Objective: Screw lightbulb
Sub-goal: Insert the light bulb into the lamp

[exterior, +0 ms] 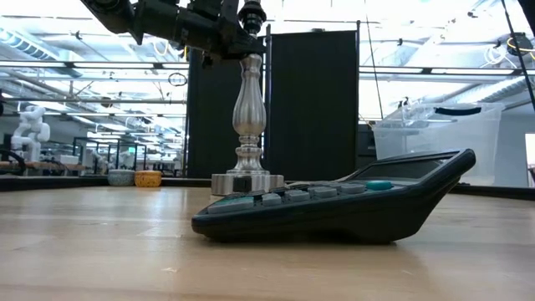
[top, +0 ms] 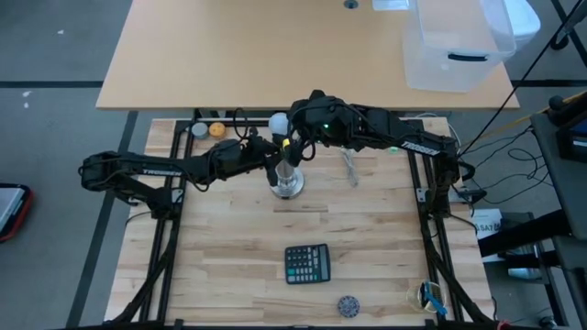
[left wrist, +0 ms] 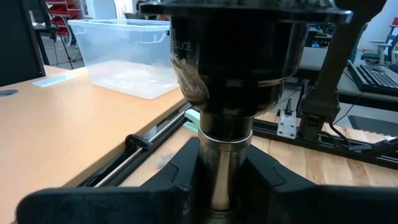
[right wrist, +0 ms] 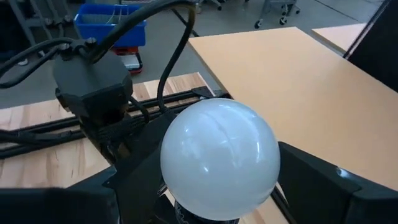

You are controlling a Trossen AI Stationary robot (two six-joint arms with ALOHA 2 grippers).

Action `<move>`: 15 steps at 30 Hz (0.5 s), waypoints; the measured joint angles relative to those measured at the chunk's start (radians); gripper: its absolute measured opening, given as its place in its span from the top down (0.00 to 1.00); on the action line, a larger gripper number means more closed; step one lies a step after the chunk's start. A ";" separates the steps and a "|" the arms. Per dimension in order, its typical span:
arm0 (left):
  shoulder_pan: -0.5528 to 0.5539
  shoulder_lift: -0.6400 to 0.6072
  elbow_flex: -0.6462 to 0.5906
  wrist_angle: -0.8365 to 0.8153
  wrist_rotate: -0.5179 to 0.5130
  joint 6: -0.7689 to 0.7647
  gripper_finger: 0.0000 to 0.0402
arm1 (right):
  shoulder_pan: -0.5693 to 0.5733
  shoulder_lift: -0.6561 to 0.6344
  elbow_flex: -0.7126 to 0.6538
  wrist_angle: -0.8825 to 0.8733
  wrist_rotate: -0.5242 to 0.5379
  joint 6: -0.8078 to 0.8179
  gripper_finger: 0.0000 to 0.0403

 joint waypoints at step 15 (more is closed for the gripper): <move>0.006 0.000 -0.002 0.019 -0.031 -0.009 0.82 | -0.006 0.004 0.002 0.015 0.019 0.194 0.27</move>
